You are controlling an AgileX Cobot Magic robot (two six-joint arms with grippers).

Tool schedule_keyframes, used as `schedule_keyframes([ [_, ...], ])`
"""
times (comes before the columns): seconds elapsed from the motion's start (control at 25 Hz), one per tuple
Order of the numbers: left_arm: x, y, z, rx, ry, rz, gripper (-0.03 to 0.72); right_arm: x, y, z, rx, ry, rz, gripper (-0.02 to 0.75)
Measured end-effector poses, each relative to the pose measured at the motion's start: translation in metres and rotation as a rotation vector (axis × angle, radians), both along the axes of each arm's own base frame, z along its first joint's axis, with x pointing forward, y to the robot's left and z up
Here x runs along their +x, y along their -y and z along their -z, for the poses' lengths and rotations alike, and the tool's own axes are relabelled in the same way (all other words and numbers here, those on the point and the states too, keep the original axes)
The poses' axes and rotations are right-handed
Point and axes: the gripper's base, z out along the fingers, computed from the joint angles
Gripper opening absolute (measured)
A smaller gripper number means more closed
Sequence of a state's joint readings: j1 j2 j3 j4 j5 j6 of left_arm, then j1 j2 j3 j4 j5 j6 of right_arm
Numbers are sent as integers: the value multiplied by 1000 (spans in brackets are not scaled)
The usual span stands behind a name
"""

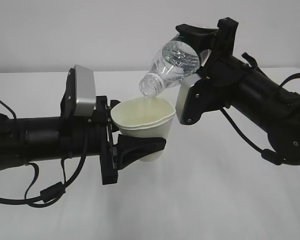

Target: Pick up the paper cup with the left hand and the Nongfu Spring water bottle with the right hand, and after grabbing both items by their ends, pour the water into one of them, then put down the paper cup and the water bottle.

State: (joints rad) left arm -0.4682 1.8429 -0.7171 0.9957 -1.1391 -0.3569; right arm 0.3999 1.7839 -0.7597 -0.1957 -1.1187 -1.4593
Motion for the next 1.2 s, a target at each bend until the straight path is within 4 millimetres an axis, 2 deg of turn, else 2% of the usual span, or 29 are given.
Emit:
schedule_keyframes([
  [1.2,0,0,0,0,0,0,419,0,0,0,-3,2,1,473],
])
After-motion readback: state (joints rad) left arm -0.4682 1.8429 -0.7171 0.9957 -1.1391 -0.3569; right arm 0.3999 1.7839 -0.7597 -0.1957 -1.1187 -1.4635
